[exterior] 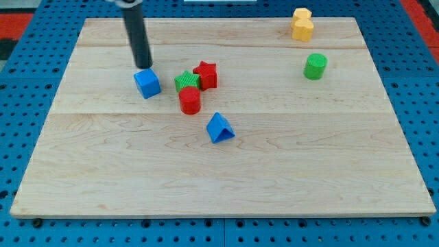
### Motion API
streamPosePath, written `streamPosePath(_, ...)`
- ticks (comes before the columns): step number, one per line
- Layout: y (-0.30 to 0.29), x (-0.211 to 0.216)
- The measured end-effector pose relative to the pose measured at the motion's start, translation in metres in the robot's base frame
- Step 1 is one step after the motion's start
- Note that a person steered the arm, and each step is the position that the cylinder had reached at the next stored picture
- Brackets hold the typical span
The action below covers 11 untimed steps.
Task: Move your hand to the bottom of the blue triangle
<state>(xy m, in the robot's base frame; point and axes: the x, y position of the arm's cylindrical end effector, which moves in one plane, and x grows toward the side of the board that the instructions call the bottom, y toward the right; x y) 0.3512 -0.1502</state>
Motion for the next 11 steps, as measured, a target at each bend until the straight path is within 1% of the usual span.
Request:
streamPosePath(1, -0.001, 0.041)
streamPosePath(2, 0.055, 0.055)
streamPosePath(3, -0.007, 0.101)
streamPosePath(4, 0.014, 0.158)
streamPosePath(5, 0.086, 0.179)
streamPosePath(6, 0.117, 0.208)
streamPosePath(7, 0.143, 0.208)
streamPosePath(8, 0.145, 0.195)
streamPosePath(9, 0.123, 0.173)
streamPosePath(11, 0.111, 0.125)
